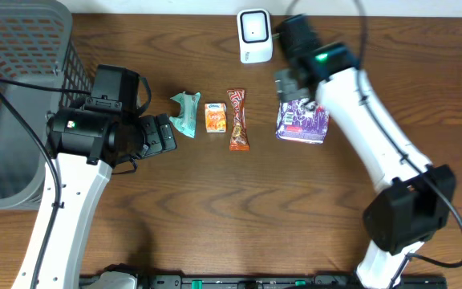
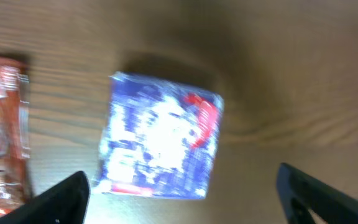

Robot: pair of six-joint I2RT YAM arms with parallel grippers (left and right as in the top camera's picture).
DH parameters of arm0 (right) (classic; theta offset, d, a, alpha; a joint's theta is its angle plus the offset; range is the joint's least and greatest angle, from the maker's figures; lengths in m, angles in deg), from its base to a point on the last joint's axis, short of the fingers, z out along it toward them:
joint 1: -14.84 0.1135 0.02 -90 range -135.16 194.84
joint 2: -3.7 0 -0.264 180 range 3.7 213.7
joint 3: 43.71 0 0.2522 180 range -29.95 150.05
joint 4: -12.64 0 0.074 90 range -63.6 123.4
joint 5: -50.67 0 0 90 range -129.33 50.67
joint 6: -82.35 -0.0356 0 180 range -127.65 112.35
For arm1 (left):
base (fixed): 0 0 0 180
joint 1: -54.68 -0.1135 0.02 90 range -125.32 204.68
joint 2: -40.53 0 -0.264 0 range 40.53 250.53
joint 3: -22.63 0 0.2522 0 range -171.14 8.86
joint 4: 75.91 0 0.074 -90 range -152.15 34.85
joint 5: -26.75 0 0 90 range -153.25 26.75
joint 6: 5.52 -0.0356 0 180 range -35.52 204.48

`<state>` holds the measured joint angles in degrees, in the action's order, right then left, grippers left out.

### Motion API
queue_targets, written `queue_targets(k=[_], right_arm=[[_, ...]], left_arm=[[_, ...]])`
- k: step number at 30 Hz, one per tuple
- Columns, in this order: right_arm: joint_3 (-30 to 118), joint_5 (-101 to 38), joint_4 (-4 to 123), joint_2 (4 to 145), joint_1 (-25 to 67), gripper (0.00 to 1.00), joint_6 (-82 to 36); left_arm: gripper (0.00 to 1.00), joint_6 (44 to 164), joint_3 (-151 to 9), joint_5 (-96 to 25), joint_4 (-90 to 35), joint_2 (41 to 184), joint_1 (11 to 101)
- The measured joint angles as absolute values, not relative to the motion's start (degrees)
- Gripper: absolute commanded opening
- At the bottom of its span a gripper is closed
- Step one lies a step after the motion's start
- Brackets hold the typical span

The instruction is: Scan the item barcode

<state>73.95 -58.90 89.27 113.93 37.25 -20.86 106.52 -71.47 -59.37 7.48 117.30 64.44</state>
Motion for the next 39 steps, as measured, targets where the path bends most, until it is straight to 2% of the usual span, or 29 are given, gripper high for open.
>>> queue_targets(k=[7, 9, 16, 18, 19, 21, 26, 34, 39], right_arm=[[73.58, -32.15, 90.04, 114.74, 19.94, 0.98, -13.28], [72.7, -24.02, 90.02, 116.07, 15.83, 0.88, -10.87], [65.01, -7.98, 85.29, 124.1, 9.01, 0.76, -7.18], [62.04, -4.78, 82.8, 127.11, 8.68, 0.67, -6.61], [61.01, -3.69, 81.82, 128.12, 8.7, 0.6, -6.52], [59.41, -1.33, 80.2, 129.71, 8.73, 0.29, -6.41], [58.85, 3.43, 79.61, 130.76, 8.66, 0.01, -5.95], [64.66, -2.42, 88.57, 130.48, 8.81, 0.01, -6.5], [70.84, -18.79, 93.05, 125.47, 10.78, 0.01, -10.85]], left_arm=[[0.98, 106.52, -71.47, -59.37, 7.48, 117.3, 64.44], [0.98, 106.52, -71.47, -59.37, 7.5, 117.3, 64.44], [0.98, 106.52, -71.47, -59.37, 7.48, 117.3, 64.44], [0.98, 106.52, -71.47, -59.37, 7.48, 117.3, 64.44], [0.98, 106.52, -71.47, -59.37, 7.48, 117.3, 64.44], [0.98, 106.52, -71.47, -59.37, 7.48, 117.3, 64.44], [0.98, 106.52, -71.47, -59.37, 7.48, 117.3, 64.44], [0.98, 106.52, -71.47, -59.37, 7.48, 117.3, 64.44], [0.98, 106.52, -71.47, -59.37, 7.48, 117.3, 64.44]])
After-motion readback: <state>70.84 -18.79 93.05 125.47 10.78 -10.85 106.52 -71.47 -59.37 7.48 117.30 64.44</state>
